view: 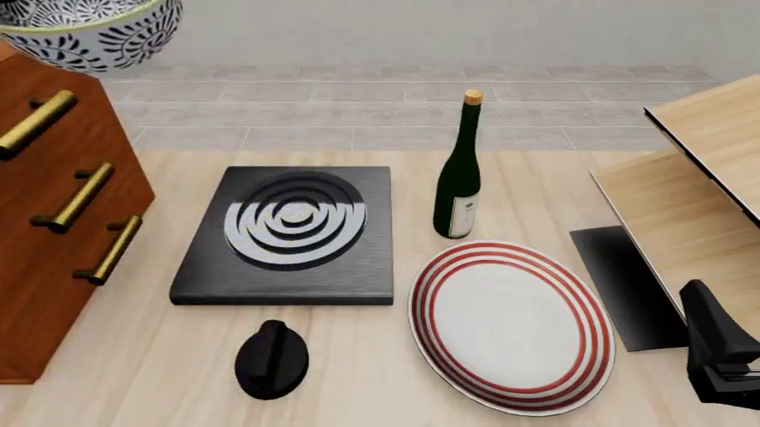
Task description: Put the bowl on the top of the cabinet.
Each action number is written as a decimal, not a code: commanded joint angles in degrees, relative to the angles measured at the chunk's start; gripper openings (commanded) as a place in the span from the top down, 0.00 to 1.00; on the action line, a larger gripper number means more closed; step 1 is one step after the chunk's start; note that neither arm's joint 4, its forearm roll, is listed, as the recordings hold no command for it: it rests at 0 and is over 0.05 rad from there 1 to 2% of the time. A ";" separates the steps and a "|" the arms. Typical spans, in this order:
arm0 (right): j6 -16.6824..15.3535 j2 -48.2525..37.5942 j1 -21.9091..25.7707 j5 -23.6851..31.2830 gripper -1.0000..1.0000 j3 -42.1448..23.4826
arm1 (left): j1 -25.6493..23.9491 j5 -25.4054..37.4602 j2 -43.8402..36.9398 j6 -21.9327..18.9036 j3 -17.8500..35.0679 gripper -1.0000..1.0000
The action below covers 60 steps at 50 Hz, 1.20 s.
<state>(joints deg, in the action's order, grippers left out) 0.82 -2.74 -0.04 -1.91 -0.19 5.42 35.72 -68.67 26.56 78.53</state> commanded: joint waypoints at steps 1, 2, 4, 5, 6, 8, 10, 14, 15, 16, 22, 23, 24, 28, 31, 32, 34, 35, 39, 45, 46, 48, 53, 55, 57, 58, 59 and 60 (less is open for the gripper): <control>0.00 -0.02 0.00 -0.01 0.00 0.00 | 3.96 3.77 -0.41 0.04 3.52 1.00; 0.00 -0.01 0.01 -0.01 0.00 0.00 | 4.05 3.90 -0.49 0.02 3.74 1.00; -0.01 0.01 0.01 0.01 0.00 0.00 | 4.47 4.27 -0.82 -0.05 4.06 1.00; 0.00 0.01 0.00 0.00 0.00 0.00 | 4.69 4.60 -1.24 0.09 4.24 1.00; 0.00 -0.01 0.01 -0.01 0.00 0.00 | 4.81 4.85 -1.49 0.06 4.55 1.00; 0.00 0.03 0.00 0.01 0.00 0.00 | 6.15 5.55 -1.46 0.31 5.09 1.00; 0.00 0.01 0.00 0.01 0.00 0.00 | 6.28 6.02 -1.65 0.48 5.84 1.00; 0.01 0.02 0.01 0.01 0.00 0.00 | 6.81 6.91 -1.75 0.97 6.77 1.00; -0.01 -0.01 0.01 -0.01 0.00 0.00 | 7.67 7.35 -1.77 1.04 7.17 1.00; 0.00 0.02 0.01 0.01 0.00 0.00 | 8.03 6.84 -1.66 1.22 6.57 1.00; 0.00 -0.02 0.01 -0.01 0.00 0.00 | 10.62 8.14 -1.08 2.48 7.73 1.00; 0.00 0.00 0.00 0.00 0.00 0.00 | 10.70 8.40 -1.17 2.63 8.03 1.00; -0.01 -0.02 0.01 -0.01 0.00 0.00 | 11.26 8.69 -1.08 2.92 8.36 1.00; -0.01 0.01 0.00 0.00 0.00 0.00 | 12.66 9.53 -0.94 3.55 9.50 1.00; 0.00 0.01 0.00 0.01 0.00 0.00 | 13.29 9.89 -0.80 3.87 9.96 1.00; 0.00 0.01 0.00 0.00 0.00 0.00 | 13.29 9.89 -0.80 3.87 9.96 1.00; -0.01 0.01 0.00 0.01 0.00 0.00 | 14.29 9.99 -0.60 4.06 9.97 1.00; 0.00 0.02 0.01 0.01 0.00 0.00 | 14.37 10.00 -0.76 4.12 10.05 1.00; 0.00 0.00 0.00 0.00 0.00 0.00 | 15.43 10.16 -0.81 4.63 9.91 1.00; 0.00 0.00 0.00 0.00 0.00 0.00 | 18.96 10.67 -0.62 5.39 9.46 1.00; -0.01 -0.01 0.01 -0.01 0.00 0.00 | 18.86 10.63 -0.83 5.58 9.62 1.00; 0.00 0.01 -0.01 0.01 0.00 0.00 | 19.48 10.79 -0.79 5.85 9.52 1.00; 0.00 -0.01 -0.01 -0.01 0.00 0.00 | 22.07 10.85 -0.26 6.46 9.38 1.00; 0.00 -0.01 0.00 0.00 0.00 0.00 | 22.75 10.99 -0.37 6.45 9.03 1.00; 0.00 -0.02 0.00 -0.01 0.00 0.00 | 24.07 10.84 -0.11 6.57 8.79 1.00; -0.01 -0.01 0.00 -0.01 0.00 0.00 | 24.43 10.86 -0.10 6.71 8.68 1.00; -0.01 -0.01 0.00 -0.01 0.00 0.00 | 24.43 10.85 -0.09 6.71 8.68 1.00; 0.00 0.01 0.01 0.01 0.00 0.00 | 24.96 10.90 -0.02 6.92 8.52 1.00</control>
<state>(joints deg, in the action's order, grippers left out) 0.82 -2.74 -0.04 -1.91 -0.19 26.42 46.47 -69.23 32.87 87.38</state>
